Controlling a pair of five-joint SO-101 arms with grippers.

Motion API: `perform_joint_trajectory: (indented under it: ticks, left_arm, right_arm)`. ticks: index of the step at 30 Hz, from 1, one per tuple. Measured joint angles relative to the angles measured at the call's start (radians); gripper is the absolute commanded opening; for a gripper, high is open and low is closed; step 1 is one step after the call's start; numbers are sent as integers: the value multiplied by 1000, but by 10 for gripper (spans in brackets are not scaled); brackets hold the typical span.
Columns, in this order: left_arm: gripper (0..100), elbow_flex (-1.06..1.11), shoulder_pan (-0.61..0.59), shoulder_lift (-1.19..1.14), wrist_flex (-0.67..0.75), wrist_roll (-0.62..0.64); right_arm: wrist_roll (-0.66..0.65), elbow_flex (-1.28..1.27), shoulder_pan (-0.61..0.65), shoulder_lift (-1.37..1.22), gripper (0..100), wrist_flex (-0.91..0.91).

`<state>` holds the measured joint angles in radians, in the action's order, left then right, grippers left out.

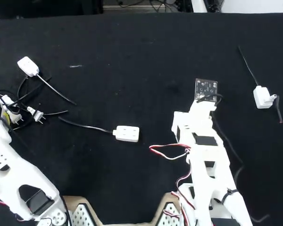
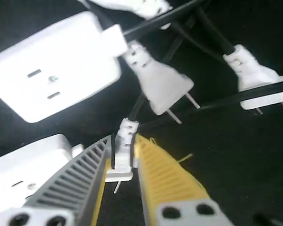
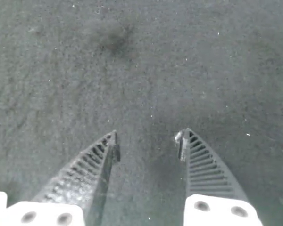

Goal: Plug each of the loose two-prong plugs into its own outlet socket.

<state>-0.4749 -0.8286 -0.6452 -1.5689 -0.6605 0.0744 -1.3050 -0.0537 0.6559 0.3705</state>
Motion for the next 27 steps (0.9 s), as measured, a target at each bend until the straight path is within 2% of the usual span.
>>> perform_joint_trajectory:
  ticks: [5, 17, 22, 27]
  left_arm:
    - [178, 0, 0, 0, 2, 0]
    - [177, 0, 0, 0, 2, 0]
    - [175, -8, 0, -75, 3, 0]
    - [31, -68, -3, -114, -8, 2]
  right_arm:
    - [0, 0, 0, 0, 198, 0]
    - [0, 0, 0, 0, 198, 0]
    - [0, 0, 0, 0, 198, 0]
    - [0, 0, 0, 0, 198, 0]
